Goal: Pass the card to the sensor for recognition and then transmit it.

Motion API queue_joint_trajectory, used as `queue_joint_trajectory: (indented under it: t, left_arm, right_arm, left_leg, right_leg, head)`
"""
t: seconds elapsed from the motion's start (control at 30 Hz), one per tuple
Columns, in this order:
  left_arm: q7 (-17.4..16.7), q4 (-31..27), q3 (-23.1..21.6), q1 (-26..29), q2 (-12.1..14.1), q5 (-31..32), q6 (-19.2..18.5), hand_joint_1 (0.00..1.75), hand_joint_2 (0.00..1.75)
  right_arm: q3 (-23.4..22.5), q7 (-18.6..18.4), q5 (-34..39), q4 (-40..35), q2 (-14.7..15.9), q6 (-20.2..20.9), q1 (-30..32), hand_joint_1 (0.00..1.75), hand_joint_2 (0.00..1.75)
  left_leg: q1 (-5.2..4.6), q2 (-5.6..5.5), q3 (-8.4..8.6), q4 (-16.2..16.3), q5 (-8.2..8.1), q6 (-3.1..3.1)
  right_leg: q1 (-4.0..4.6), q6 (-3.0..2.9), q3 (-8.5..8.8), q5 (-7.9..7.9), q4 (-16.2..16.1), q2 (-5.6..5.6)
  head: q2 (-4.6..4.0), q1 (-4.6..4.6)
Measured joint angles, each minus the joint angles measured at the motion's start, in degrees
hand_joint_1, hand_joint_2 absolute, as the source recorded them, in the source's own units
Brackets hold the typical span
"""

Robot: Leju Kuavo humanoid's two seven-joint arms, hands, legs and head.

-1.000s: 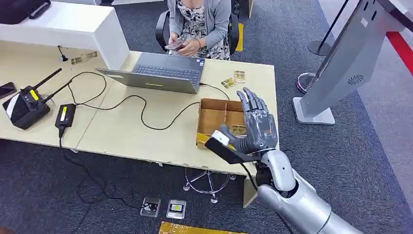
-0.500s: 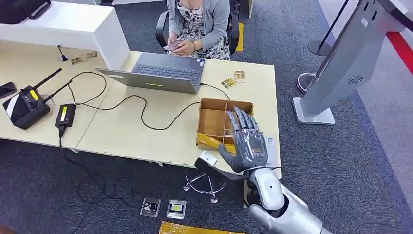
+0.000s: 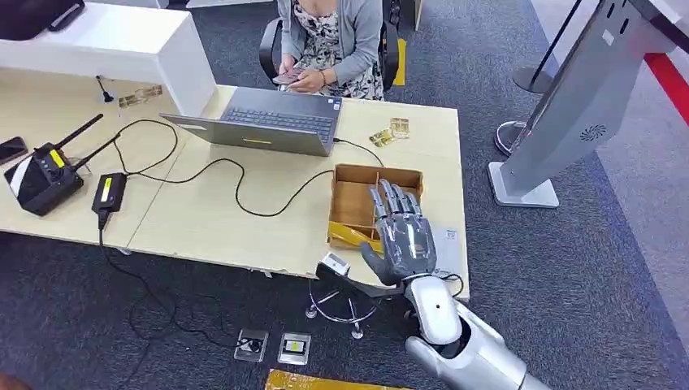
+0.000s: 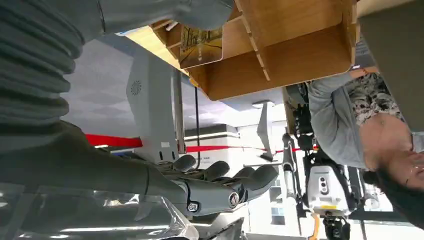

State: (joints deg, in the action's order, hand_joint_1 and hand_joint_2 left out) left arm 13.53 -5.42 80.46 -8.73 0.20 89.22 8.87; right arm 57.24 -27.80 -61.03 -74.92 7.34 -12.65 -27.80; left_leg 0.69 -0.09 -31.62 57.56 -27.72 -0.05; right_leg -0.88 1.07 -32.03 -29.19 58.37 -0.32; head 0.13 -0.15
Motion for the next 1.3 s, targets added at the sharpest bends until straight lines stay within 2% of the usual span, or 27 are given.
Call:
queue_joint_trajectory:
  t: [0.53, 1.3]
  left_arm:
    - [-0.2, 0.0, 0.0, 0.0, 0.0, 0.2, -1.0, 0.00, 0.00]
    - [-0.1, 0.0, 0.0, 0.0, 0.0, 0.6, -1.2, 0.00, 0.00]
  right_arm:
    - [-1.6, 1.0, 1.8, 8.1, -3.1, 3.0, -4.2, 0.00, 1.75]
    - [-3.3, 1.7, 4.1, 16.2, -4.0, 3.7, -6.2, 0.00, 1.75]
  left_leg:
    - [0.00, 0.00, -0.01, 0.0, 0.00, 0.00]
    - [0.00, 0.00, -0.01, 0.0, 0.00, 0.00]
  right_leg:
    - [0.00, 0.00, 0.00, 0.00, 0.0, -0.01]
    - [0.00, 0.00, -0.01, 0.00, 0.0, 0.00]
  head:
    - [0.00, -0.02]
    - [0.00, 0.00]
